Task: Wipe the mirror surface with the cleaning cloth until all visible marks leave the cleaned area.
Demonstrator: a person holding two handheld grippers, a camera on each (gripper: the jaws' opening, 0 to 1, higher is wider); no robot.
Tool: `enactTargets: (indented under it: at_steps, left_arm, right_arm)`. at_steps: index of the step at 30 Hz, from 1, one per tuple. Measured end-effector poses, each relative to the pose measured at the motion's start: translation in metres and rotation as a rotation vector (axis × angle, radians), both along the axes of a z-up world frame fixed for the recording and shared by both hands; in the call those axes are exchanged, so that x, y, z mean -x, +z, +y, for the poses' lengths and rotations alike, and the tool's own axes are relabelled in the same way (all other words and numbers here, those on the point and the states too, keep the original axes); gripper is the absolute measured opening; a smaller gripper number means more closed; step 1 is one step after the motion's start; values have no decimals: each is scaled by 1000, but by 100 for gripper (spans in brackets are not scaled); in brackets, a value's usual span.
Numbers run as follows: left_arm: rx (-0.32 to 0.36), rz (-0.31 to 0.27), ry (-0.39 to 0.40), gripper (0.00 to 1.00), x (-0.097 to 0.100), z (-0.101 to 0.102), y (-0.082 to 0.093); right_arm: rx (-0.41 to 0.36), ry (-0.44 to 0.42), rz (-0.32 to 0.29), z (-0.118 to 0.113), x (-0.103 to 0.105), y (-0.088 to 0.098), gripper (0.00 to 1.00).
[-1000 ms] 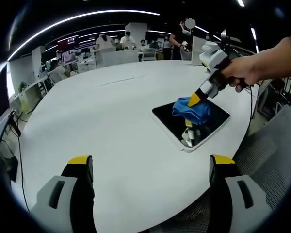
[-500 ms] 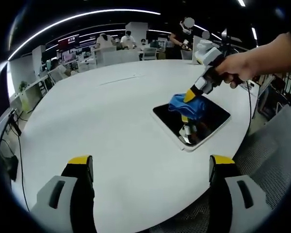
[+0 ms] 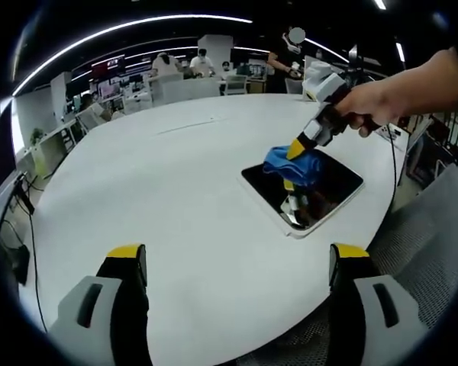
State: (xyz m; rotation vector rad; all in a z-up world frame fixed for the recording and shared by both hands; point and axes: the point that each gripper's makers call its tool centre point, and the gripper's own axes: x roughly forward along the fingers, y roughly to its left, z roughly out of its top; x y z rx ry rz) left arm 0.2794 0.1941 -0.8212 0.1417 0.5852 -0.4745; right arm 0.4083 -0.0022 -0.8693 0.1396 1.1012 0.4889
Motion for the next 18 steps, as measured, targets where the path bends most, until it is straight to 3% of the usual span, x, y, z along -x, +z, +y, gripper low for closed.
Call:
enactTargets:
  at_steps: [18]
  left_arm:
    - [6, 3, -1, 99, -1, 0, -1]
  right_arm:
    - [2, -3, -14, -8, 2, 1, 0]
